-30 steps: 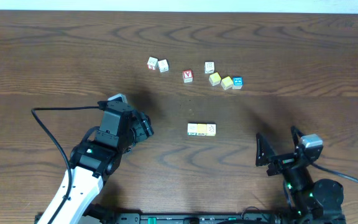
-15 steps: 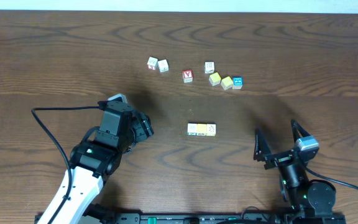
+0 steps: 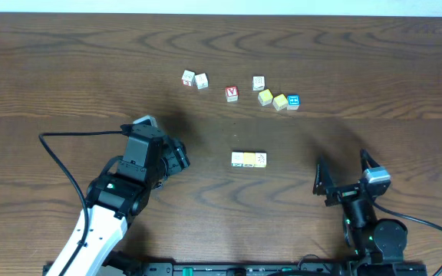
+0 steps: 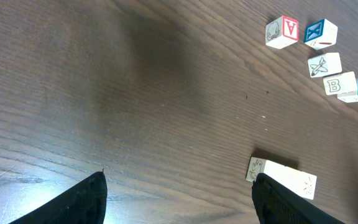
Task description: Lift 3 blocks
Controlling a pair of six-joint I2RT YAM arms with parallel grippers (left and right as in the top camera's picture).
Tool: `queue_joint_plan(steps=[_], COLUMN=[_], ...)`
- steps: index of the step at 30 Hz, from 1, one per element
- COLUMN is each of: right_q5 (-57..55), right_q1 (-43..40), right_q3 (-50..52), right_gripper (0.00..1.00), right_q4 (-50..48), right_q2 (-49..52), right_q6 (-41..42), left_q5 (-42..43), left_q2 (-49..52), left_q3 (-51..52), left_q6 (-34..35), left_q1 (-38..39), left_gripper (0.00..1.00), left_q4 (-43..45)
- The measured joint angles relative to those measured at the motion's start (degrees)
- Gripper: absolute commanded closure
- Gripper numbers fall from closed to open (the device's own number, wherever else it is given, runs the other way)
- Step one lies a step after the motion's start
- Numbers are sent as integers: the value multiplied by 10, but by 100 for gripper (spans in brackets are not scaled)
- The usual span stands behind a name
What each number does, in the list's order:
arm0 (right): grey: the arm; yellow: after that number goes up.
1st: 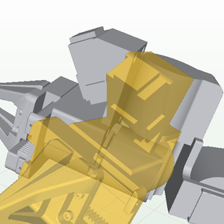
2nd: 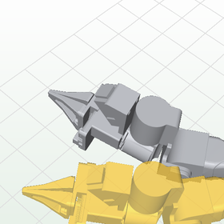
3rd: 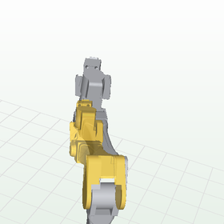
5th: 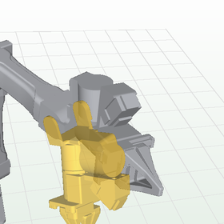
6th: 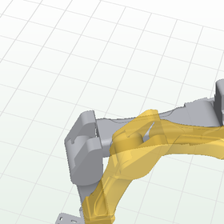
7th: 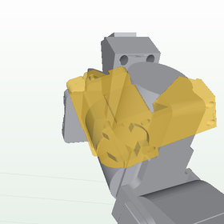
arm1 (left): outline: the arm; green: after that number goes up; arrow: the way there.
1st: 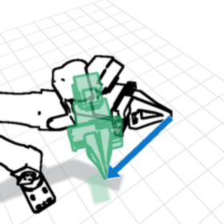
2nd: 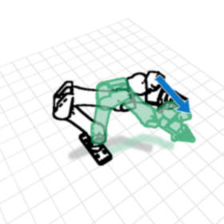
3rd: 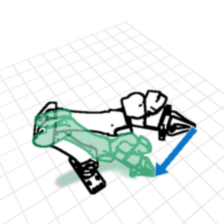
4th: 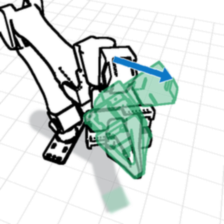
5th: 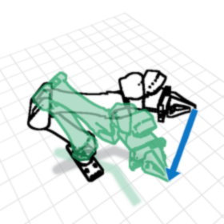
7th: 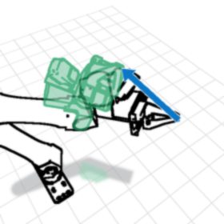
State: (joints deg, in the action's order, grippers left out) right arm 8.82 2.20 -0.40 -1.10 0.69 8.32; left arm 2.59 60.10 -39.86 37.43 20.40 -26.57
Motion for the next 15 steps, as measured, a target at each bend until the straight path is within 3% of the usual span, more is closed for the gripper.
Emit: queue_joint_plan(steps=[15], right_q5=[-35], right_q1=[0], right_q3=[0], right_gripper=[1], right_q4=[48], right_q2=[0], right_q6=[-32], left_q5=[0], left_q2=[0], left_q3=[0], left_q6=[0], left_q1=[0], left_gripper=[25], left_q4=[0])
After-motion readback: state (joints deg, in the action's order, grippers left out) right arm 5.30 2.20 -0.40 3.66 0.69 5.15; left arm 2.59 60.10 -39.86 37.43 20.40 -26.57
